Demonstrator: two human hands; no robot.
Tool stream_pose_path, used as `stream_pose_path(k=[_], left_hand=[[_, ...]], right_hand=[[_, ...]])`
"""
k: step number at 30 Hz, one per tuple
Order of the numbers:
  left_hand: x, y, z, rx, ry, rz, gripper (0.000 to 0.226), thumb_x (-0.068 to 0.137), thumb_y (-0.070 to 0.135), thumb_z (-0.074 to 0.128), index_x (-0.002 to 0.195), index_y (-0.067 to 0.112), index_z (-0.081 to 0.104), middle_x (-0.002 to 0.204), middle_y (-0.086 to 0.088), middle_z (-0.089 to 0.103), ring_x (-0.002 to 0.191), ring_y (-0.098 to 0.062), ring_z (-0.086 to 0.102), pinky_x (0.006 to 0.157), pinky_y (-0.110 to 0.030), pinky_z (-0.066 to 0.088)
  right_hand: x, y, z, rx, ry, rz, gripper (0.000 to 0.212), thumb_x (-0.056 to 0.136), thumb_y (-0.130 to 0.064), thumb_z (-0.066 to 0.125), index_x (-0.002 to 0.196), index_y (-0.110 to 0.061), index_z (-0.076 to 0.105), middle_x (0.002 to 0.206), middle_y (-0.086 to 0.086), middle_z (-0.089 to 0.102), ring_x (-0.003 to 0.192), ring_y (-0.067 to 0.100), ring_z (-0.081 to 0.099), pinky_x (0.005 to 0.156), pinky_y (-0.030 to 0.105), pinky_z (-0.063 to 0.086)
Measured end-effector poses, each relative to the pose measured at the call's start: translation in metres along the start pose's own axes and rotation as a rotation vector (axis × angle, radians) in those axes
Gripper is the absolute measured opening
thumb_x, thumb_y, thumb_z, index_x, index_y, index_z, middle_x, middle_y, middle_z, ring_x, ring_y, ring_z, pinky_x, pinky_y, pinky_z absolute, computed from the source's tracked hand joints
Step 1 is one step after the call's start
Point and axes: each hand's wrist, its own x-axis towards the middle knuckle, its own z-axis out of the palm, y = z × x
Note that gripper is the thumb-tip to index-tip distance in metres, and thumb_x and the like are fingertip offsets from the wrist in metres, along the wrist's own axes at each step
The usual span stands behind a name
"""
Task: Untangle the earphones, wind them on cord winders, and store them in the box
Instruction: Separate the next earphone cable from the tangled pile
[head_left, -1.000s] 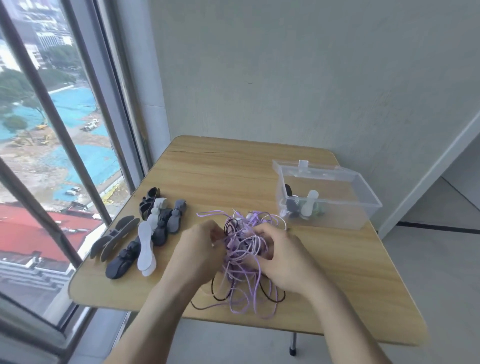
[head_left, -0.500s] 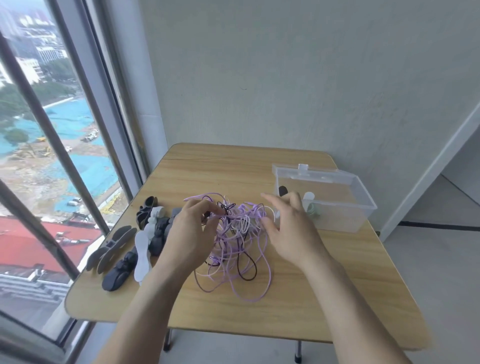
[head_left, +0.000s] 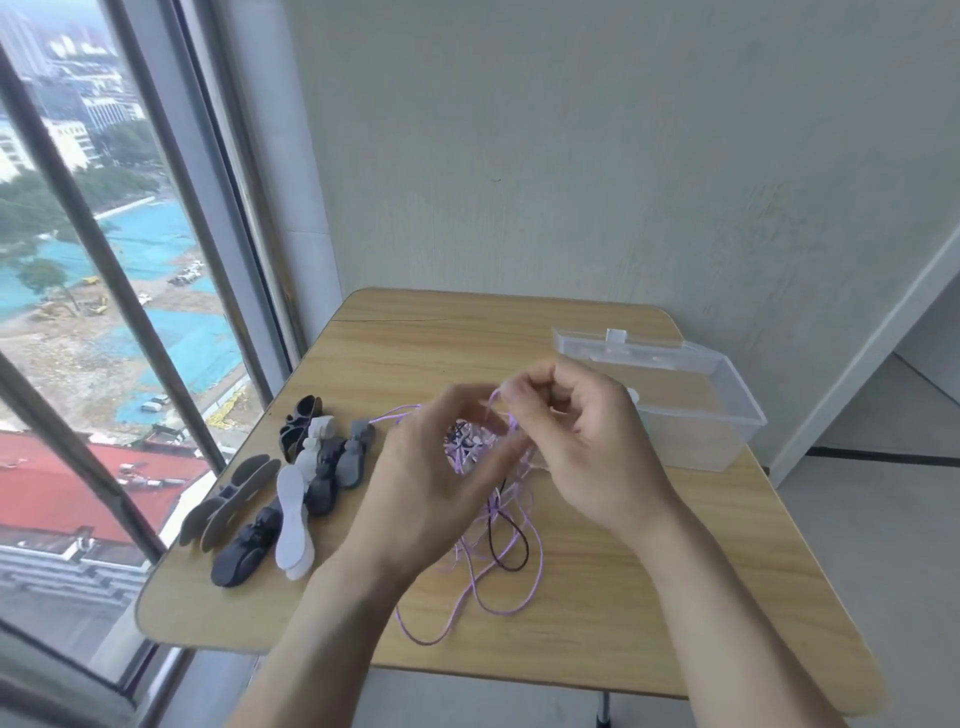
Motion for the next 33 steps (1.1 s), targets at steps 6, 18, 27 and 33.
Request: stream_pose_path(k=[6, 18, 27, 33], left_hand=[[0.004, -0.038, -0.005, 0.329, 0.030, -0.031, 0.008, 0.089, 0.024, 0.071, 0.081, 0.024, 0.071, 0.075, 0.018, 0.063, 0.083, -0.013, 0.056, 0.075, -0.030, 0.042], [0.009, -0.025, -0.010, 0.038, 0.419, -0.096, 0.012, 0.100, 0.025, 0.057, 0.088, 0.027, 0.060, 0.072, 0.018, 0.071, 0.071, -0.002, 0.067, 0.062, -0.033, 0.052], [0.007, -0.024, -0.007, 0.000, 0.069, -0.225, 0.071, 0.101, 0.060, 0.031, 0.063, 0.009, 0.063, 0.050, -0.003, 0.061, 0.049, -0.015, 0.055, 0.055, -0.027, 0.045], [0.008, -0.030, -0.006, 0.175, 0.140, -0.196, 0.055, 0.096, 0.047, 0.055, 0.061, 0.007, 0.041, 0.051, 0.007, 0.034, 0.048, -0.012, 0.034, 0.049, -0.027, 0.037]], right_hand=[[-0.001, -0.002, -0.031, -0.053, 0.165, -0.056, 0.010, 0.090, -0.015, 0.073, 0.080, -0.016, 0.071, 0.071, 0.012, 0.070, 0.063, 0.016, 0.060, 0.057, 0.034, 0.049], [-0.008, 0.041, -0.079, -0.417, 0.410, 0.282, 0.041, 0.099, -0.041, 0.056, 0.073, -0.013, 0.070, 0.067, 0.002, 0.069, 0.059, 0.018, 0.062, 0.064, 0.030, 0.049], [-0.007, 0.022, -0.090, 0.635, 0.101, 0.684, 0.093, 0.088, -0.079, 0.021, 0.082, 0.001, 0.069, 0.064, 0.019, 0.064, 0.066, 0.037, 0.070, 0.080, 0.046, 0.055], [-0.005, 0.027, -0.105, 0.641, 0.652, 0.552, 0.035, 0.087, -0.046, 0.064, 0.067, -0.021, 0.052, 0.050, -0.009, 0.031, 0.038, 0.008, 0.017, 0.039, 0.022, 0.015]])
